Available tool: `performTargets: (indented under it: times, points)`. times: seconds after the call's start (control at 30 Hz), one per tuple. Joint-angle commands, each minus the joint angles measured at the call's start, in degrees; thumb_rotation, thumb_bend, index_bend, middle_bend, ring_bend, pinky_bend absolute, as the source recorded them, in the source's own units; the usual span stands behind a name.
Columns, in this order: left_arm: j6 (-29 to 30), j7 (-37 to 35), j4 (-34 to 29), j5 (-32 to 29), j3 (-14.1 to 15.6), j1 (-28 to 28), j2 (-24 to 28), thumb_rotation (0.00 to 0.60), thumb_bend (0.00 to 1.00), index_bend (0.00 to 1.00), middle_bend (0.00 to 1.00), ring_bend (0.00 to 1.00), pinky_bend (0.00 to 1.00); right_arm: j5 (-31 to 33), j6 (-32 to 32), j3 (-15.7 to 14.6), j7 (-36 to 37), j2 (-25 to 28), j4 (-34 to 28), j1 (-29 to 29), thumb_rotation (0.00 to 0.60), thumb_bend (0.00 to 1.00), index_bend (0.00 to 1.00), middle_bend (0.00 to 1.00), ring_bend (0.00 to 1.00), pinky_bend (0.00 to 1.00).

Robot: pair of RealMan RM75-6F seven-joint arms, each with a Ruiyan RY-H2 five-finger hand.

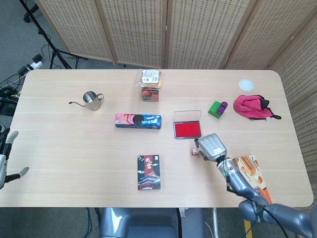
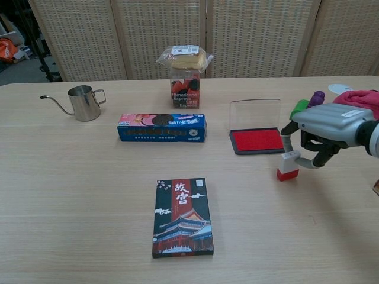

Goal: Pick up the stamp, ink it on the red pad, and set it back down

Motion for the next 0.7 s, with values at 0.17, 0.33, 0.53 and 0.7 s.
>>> performTargets:
  times: [0.17, 0.33, 0.53, 0.7]
  points:
    - [-0.7, 0.0, 0.1, -0.3, 0.0, -0.2, 0.0, 0.600, 0.00, 0.00, 0.00, 0.00, 0.00, 0.0, 1.2, 2.0, 1.1, 3.1, -4.0, 0.6, 0.600, 0.52, 0.54, 0.93, 1.00, 1.00]
    - [-1.8, -0.4, 0.1, -1.0, 0.0, -0.6, 0.1, 0.600, 0.00, 0.00, 0.00, 0.00, 0.00, 5.0, 0.7, 6.1, 0.7, 4.8, -6.8, 2.6, 0.600, 0.52, 0.55, 0.93, 1.00, 1.00]
    - [-3.3, -1.2, 0.1, -2.2, -0.4, -1.3, 0.4, 0.600, 0.00, 0.00, 0.00, 0.00, 0.00, 13.4, -0.8, 10.4, 0.9, 3.4, -5.0, 5.9, 0.600, 0.54, 0.55, 0.94, 1.00, 1.00]
    - [-4.0, -1.5, 0.1, -2.8, -0.6, -1.6, 0.6, 0.600, 0.00, 0.00, 0.00, 0.00, 0.00, 17.5, -2.0, 11.0, 0.4, 1.4, -1.9, 7.7, 0.600, 0.57, 0.55, 0.94, 1.00, 1.00]
